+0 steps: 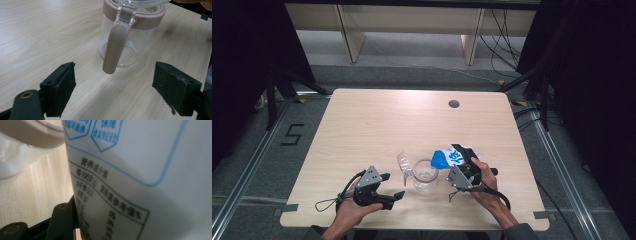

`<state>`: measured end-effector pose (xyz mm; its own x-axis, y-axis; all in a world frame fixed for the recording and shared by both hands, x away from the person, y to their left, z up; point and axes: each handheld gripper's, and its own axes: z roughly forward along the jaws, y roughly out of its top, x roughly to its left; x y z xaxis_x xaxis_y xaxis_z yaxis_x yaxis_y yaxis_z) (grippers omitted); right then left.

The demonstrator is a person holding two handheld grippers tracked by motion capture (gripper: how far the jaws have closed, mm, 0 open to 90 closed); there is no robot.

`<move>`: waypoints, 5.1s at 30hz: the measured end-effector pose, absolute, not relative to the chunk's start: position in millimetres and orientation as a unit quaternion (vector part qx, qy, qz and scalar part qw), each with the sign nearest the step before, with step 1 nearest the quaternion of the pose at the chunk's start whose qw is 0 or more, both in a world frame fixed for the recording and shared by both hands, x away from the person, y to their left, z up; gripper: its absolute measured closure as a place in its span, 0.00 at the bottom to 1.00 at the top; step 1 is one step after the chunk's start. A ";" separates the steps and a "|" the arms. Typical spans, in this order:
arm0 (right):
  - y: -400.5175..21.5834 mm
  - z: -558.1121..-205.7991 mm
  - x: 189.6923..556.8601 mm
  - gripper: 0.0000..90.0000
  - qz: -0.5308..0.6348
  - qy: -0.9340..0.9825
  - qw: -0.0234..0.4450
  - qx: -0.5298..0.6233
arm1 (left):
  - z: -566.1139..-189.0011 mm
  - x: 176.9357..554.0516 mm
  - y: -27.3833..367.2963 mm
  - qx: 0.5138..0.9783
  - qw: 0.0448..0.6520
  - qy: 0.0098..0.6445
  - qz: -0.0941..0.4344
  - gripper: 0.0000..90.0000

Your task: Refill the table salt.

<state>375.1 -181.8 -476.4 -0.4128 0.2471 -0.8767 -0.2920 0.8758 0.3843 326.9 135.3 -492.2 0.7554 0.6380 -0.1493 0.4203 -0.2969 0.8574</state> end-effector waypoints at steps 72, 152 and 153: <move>-171.2 -473.0 368.3 0.53 0.134 0.771 0.618 -0.082 | -492.2 327.7 136.2 0.799 0.491 0.330 0.108 0.20; -167.7 -472.9 364.9 0.55 0.071 0.749 0.646 -0.128 | -492.8 328.1 135.9 0.795 0.496 0.331 0.110 0.20; -168.2 -474.8 363.7 0.55 0.075 0.750 0.647 -0.115 | -492.8 328.1 135.9 0.795 0.496 0.331 0.110 0.20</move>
